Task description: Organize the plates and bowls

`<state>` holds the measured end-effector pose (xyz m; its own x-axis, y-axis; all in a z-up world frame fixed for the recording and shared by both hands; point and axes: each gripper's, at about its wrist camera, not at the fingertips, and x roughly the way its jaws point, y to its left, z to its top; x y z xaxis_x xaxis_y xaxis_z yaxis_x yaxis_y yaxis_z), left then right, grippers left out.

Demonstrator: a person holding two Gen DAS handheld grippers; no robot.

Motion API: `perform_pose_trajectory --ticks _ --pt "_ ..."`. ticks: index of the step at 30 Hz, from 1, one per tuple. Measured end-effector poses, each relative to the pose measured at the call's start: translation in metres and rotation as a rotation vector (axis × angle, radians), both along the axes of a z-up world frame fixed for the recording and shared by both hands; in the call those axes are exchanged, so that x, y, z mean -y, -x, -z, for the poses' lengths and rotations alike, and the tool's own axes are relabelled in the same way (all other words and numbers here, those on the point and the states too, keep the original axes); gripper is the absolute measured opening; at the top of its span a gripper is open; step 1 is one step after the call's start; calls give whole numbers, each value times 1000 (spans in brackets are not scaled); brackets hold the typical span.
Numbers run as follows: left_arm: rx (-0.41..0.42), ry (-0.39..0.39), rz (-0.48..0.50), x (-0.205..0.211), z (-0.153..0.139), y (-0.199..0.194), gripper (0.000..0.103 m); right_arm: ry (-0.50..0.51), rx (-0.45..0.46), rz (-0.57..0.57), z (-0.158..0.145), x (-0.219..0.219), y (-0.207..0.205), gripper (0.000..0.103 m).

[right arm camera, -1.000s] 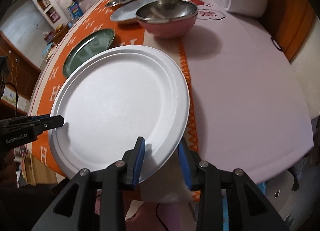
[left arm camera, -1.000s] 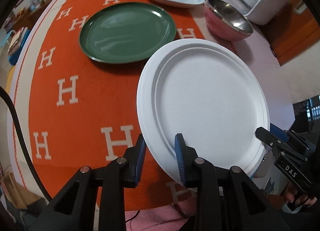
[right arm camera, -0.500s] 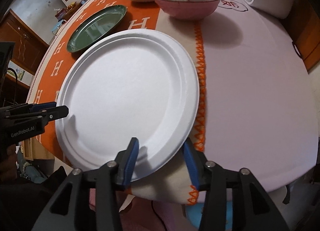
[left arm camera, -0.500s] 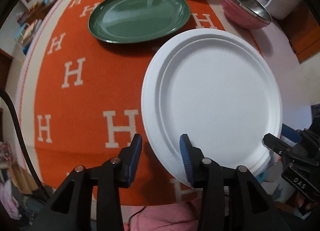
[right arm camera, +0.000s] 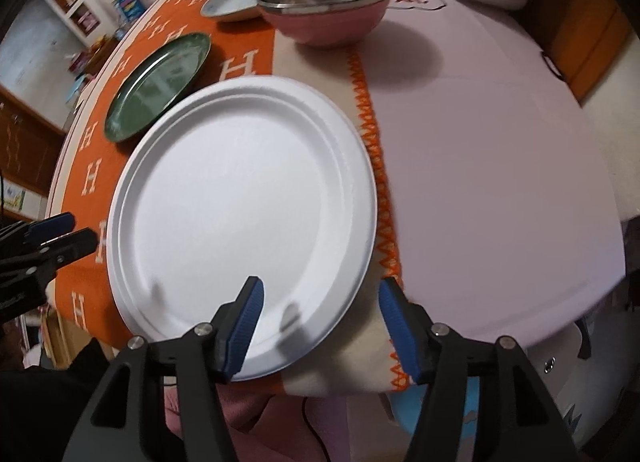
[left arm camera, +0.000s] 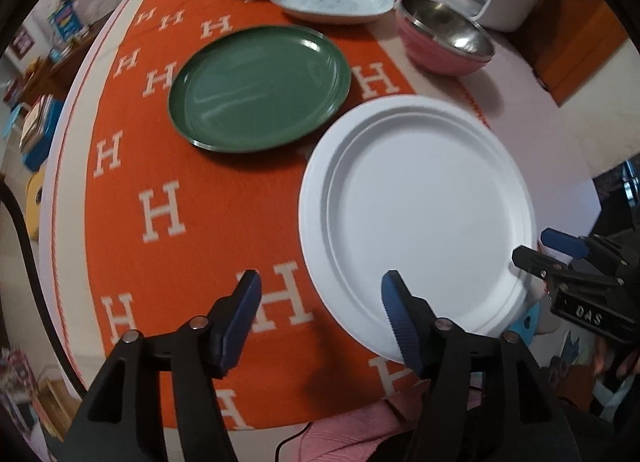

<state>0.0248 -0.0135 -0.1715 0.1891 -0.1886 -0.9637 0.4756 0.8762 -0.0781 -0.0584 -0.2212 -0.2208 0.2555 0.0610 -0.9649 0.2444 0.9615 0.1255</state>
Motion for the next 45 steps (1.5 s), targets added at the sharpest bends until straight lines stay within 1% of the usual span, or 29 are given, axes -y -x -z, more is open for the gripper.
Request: perform_pose_trajectory --ticks 3,5,7,13,16,17,19,22,25,29,34,37,40,45 --pt "16 21 48 -11 -9 -4 67 24 23 44 -9 -3 2 61" --pt "21 31 67 -9 -15 -10 76 29 41 78 -14 -6 4 65" --pt "29 47 79 -14 -21 -11 80 32 57 99 -20 -9 6 68" --pt "25 83 113 -19 -39 -21 83 34 92 140 -41 -14 11 68" --pt "39 114 124 -19 -54 -26 85 46 116 145 -58 -14 11 69" --pt "43 121 125 -19 -58 -27 87 51 123 145 -62 -14 11 69" --pt "52 139 128 -17 -68 -32 87 61 139 142 -73 -12 10 75" --pt "51 166 132 -12 -80 -40 87 60 174 138 -91 -4 8 77" --pt "27 197 128 -6 -93 -50 87 56 199 135 -105 5 2 77" --pt "57 207 136 6 -111 -57 87 66 232 116 -123 21 -10 77" --pt "92 215 120 26 -133 -67 87 50 272 74 -143 45 -34 77" --pt "88 222 101 37 -143 -74 87 39 303 45 -157 60 -52 77" --pt "99 228 74 47 -152 -83 87 32 338 13 -170 75 -71 77" --pt "108 207 -1 62 -160 -105 87 21 387 -43 -185 94 -106 77"
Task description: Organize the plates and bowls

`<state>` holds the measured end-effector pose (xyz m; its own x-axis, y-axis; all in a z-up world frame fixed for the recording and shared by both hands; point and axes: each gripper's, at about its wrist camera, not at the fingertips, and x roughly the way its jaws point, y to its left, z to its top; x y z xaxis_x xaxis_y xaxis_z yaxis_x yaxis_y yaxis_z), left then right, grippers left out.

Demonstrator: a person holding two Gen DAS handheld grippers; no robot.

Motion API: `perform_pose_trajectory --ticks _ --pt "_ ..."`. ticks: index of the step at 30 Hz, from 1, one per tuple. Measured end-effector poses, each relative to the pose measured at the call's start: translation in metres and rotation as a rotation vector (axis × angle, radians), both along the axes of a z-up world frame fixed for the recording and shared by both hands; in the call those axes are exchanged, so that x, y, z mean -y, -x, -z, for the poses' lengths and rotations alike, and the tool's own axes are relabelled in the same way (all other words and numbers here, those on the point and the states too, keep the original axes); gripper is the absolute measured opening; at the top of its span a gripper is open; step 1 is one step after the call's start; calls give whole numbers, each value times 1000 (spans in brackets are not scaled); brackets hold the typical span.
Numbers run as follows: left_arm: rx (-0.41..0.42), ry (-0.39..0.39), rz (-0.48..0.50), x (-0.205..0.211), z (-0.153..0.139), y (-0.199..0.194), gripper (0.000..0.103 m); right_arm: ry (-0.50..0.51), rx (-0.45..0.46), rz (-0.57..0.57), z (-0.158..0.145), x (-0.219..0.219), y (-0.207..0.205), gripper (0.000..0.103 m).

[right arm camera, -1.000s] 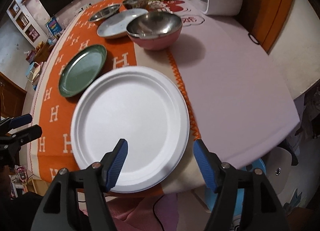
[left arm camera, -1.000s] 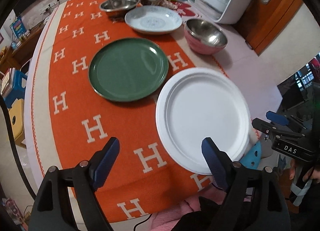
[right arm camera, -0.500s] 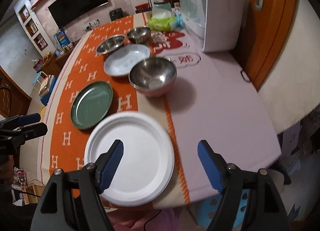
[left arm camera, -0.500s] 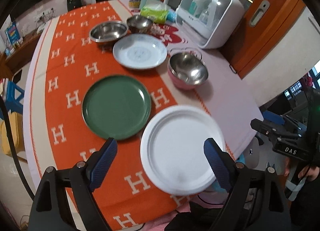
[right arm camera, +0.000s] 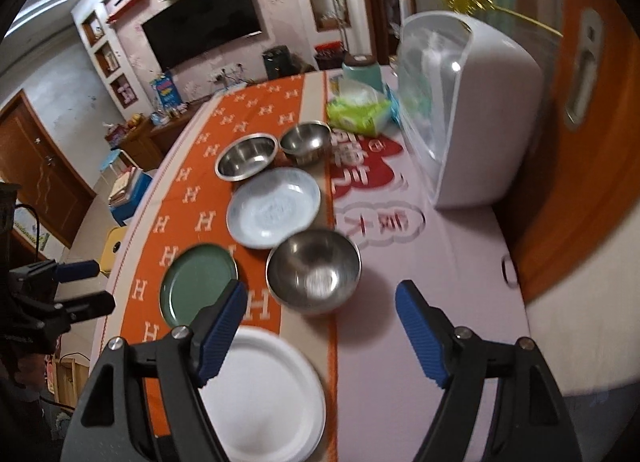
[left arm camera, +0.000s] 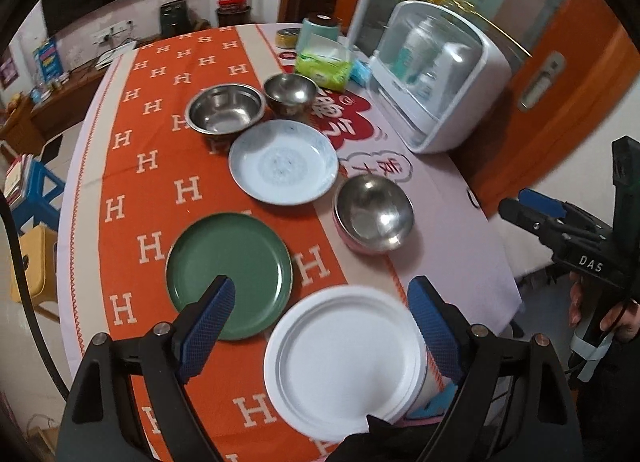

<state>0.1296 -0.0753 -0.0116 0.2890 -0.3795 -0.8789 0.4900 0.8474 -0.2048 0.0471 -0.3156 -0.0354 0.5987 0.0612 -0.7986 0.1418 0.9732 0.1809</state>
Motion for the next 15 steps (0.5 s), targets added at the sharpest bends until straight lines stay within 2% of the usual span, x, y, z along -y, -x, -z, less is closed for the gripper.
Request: perform_pose_trajectory --ticks 6,15 --pt "-9 6 -89 13 0 -29 87 -4 27 -64 -3 20 -46 77" --pt "11 -45 -203 31 12 -71 87 -10 74 -142 15 39 -106 77"
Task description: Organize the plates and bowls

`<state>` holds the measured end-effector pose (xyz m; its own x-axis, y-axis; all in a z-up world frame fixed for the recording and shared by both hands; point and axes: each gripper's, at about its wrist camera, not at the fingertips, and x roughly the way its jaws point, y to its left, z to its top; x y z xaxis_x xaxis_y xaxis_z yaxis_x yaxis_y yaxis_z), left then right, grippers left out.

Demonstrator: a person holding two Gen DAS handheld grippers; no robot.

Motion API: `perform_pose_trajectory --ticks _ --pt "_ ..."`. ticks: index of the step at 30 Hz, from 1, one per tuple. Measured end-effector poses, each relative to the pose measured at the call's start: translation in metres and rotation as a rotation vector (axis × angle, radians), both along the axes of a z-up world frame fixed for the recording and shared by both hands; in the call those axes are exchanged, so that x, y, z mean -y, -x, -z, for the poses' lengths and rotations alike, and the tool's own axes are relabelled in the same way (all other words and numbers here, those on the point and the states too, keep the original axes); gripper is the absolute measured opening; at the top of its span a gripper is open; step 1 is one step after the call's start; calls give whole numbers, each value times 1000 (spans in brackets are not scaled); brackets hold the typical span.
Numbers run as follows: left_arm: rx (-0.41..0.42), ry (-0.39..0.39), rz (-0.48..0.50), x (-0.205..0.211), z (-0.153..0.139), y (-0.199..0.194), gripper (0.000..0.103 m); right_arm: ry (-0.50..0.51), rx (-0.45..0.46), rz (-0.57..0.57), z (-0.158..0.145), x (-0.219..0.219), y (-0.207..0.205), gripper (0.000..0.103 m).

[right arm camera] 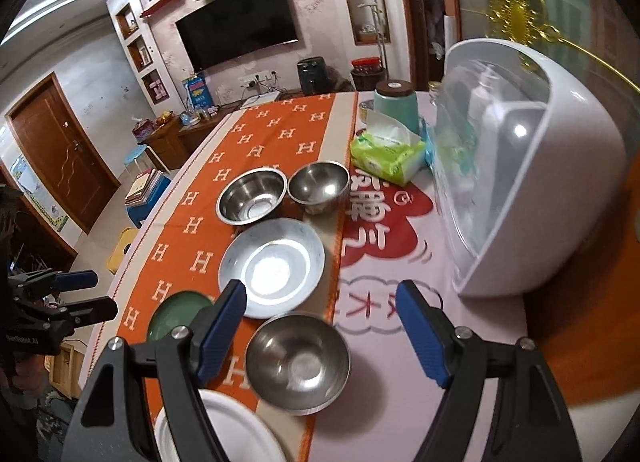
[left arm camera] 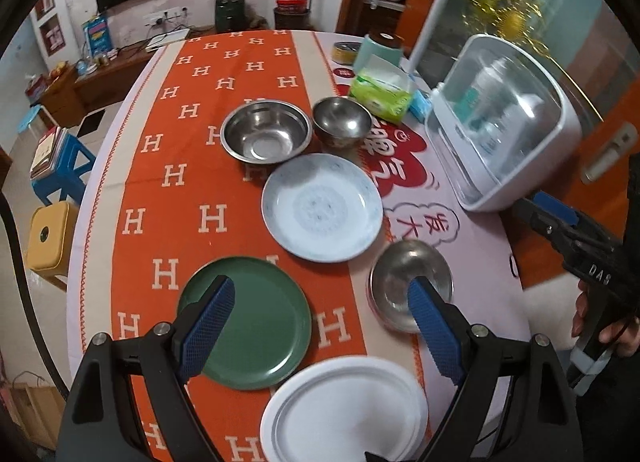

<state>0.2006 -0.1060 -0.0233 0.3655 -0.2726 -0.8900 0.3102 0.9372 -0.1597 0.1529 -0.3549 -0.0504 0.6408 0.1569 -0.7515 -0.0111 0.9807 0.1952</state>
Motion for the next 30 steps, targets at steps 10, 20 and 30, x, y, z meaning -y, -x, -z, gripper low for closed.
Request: perform_pose_trajectory --ticks 10,20,30 --pt "49 25 -55 13 23 -36 87 -109 1 -58 42 9 -48 77" --pt "-25 60 -110 16 78 -75 87 -208 -4 -143 92 5 -84 77" --pt "-154 3 -191 12 146 -108 87 -324 -128 -145 150 7 -120 77"
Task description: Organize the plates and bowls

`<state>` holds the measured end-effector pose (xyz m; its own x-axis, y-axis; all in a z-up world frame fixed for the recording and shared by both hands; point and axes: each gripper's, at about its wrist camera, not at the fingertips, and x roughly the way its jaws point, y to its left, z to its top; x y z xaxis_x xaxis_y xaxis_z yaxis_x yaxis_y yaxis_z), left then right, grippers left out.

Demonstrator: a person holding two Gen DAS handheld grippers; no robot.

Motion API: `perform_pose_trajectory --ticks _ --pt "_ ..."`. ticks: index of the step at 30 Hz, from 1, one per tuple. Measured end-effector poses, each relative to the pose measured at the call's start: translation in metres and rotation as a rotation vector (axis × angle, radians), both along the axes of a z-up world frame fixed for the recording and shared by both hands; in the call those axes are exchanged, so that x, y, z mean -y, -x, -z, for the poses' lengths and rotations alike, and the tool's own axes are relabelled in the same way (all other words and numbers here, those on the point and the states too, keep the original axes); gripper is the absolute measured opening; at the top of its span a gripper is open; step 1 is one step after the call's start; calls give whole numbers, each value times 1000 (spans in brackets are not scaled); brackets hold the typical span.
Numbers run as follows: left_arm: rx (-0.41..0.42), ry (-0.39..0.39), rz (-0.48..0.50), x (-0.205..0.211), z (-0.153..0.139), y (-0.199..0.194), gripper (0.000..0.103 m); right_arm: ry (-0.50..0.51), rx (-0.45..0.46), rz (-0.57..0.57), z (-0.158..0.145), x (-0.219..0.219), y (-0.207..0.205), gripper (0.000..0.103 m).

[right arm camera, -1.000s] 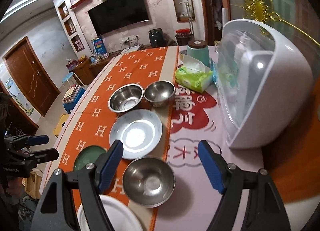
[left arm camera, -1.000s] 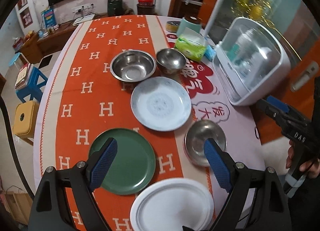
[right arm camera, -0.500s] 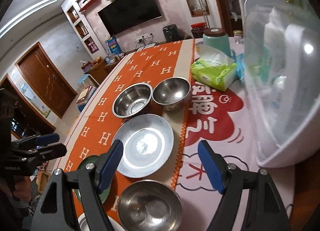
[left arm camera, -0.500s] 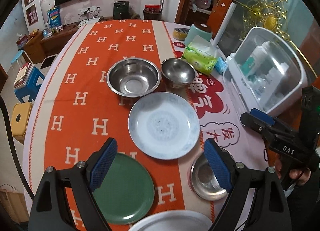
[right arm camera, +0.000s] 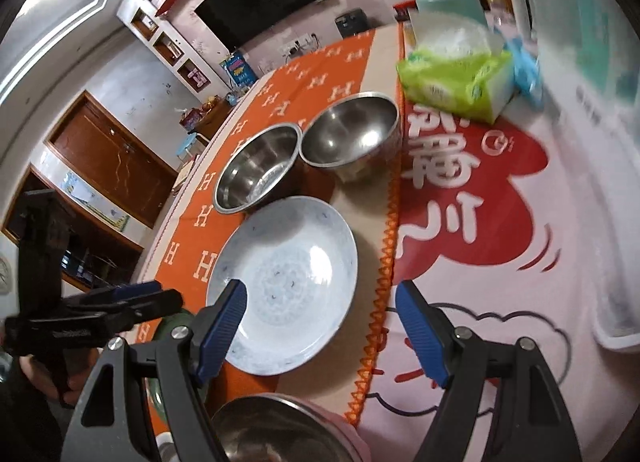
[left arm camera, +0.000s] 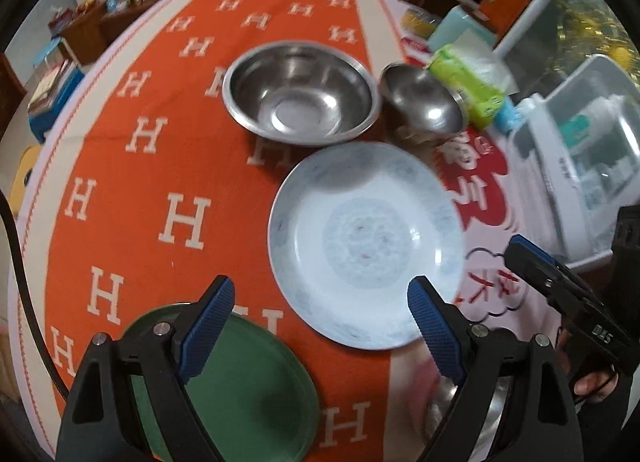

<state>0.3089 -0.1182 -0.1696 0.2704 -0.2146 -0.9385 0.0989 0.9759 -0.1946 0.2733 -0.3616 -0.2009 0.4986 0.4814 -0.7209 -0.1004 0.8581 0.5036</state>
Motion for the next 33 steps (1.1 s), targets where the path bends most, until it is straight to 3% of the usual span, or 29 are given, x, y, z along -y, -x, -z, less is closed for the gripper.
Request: perform_pose_trajectory --ticks 3,7,13,18,22,33 --pt "-39 -3 -26 -2 18 -9 87 -35 -32 1 15 0 -5 75" --pt "-64 -13 -48 -4 36 -20 84 -66 -69 -2 29 1 -10 61" --pt "-103 -27 -76 -7 57 -33 64 -138 -142 -8 51 4 -18 39" --pt "-133 2 -85 -10 70 -38 48 -135 -177 -31 58 4 -20 30" --pt "-127 11 -81 -8 73 -40 36 -136 -214 -67 65 -1 -23 30" --pt "-120 23 -92 -11 73 -42 25 -24 -219 -147 66 -29 -31 21"
